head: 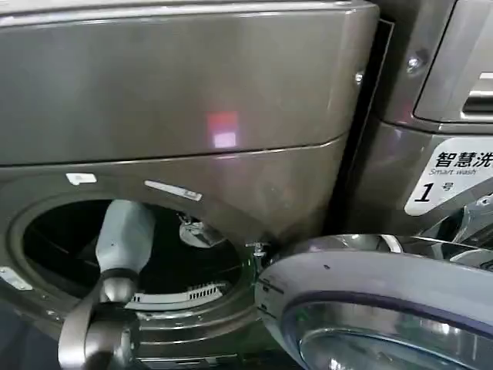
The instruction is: Grasp the clothes from the dryer.
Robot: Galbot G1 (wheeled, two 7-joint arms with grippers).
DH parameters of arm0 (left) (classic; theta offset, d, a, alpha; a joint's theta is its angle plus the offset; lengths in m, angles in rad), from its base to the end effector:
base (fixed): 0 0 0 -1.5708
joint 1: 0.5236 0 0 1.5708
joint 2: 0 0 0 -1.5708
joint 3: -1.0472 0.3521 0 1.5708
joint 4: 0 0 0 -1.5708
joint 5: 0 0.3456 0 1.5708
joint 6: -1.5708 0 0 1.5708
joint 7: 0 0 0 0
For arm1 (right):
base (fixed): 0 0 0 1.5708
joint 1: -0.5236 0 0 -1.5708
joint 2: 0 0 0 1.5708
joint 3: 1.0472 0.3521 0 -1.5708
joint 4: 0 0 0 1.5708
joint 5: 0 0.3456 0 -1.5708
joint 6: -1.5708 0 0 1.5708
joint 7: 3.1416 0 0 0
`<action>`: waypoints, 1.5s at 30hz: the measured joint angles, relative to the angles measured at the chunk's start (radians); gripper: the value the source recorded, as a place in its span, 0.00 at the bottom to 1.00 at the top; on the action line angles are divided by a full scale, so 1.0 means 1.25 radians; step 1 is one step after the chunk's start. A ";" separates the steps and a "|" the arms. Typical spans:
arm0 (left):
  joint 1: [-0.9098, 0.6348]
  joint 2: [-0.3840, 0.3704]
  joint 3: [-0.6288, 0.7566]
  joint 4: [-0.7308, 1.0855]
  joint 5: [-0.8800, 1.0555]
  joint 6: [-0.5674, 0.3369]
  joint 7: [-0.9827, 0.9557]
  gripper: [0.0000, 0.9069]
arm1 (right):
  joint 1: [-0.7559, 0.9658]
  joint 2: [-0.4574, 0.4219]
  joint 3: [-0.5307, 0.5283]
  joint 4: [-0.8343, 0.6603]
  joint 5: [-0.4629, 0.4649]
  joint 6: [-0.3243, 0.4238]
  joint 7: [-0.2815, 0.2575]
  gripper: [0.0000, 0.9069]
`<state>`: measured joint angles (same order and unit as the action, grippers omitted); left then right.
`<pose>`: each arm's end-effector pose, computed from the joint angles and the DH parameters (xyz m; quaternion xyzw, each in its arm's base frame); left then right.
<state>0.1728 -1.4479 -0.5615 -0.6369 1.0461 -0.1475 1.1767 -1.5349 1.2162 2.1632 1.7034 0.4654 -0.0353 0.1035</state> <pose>0.6106 0.0850 -0.2429 -0.4746 -0.7103 -0.4369 0.2815 -0.0998 -0.4269 -0.1380 0.6697 0.7115 -0.1487 0.1524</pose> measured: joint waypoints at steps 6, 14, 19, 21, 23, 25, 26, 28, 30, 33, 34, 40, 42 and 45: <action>0.004 0.006 -0.001 0.034 -0.020 0.011 -0.007 1.00 | 0.005 0.004 -0.009 0.004 -0.001 0.001 0.000 1.00; 0.008 0.015 -0.004 0.066 -0.041 0.024 -0.009 0.00 | 0.008 0.008 -0.018 0.013 -0.001 0.001 0.000 1.00; 0.016 0.019 -0.004 0.068 -0.057 0.022 0.000 0.00 | 0.008 0.008 -0.019 0.016 0.000 0.001 0.000 1.00; 0.021 0.021 -0.002 0.064 -0.066 0.022 0.004 0.00 | 0.007 0.008 -0.019 0.016 0.000 0.001 0.000 1.00; 0.027 0.024 0.000 0.058 -0.071 0.024 0.009 0.00 | 0.006 0.008 -0.019 0.017 0.000 0.001 0.000 1.00; 0.031 0.027 0.004 0.047 -0.077 0.026 0.012 0.00 | 0.006 0.008 -0.020 0.018 0.000 0.001 0.000 1.00; 0.033 0.028 0.006 0.042 -0.079 0.027 0.013 0.00 | 0.006 0.009 -0.021 0.019 0.000 0.001 0.000 1.00; 0.036 0.031 0.009 0.031 -0.087 0.031 0.017 0.00 | 0.007 0.009 -0.023 0.021 0.000 0.001 0.000 1.00; 0.038 0.033 0.010 0.023 -0.092 0.034 0.021 0.00 | 0.008 0.009 -0.024 0.022 0.000 0.000 -0.001 1.00; 0.043 0.036 0.011 0.009 -0.099 0.038 0.022 0.00 | 0.006 0.011 -0.027 0.024 -0.005 -0.004 -0.007 1.00; 0.045 0.036 0.011 0.005 -0.099 0.040 0.023 0.00 | 0.005 0.012 -0.028 0.025 -0.010 -0.006 -0.010 1.00; 0.050 0.038 0.006 -0.021 -0.099 0.052 0.015 0.00 | 0.009 0.013 -0.036 0.038 -0.024 -0.018 -0.019 1.00; 0.055 0.039 0.006 -0.036 -0.098 0.058 0.015 0.00 | 0.009 0.013 -0.040 0.043 -0.028 -0.023 -0.020 1.00; 0.065 0.039 0.002 -0.071 -0.099 0.068 0.008 0.00 | 0.011 0.015 -0.045 0.050 -0.032 -0.024 -0.022 1.00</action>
<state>0.2534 -1.3991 -0.5594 -0.7256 0.9218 -0.0621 1.1869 -1.5214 1.2345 2.1065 1.7657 0.4252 -0.0659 0.0762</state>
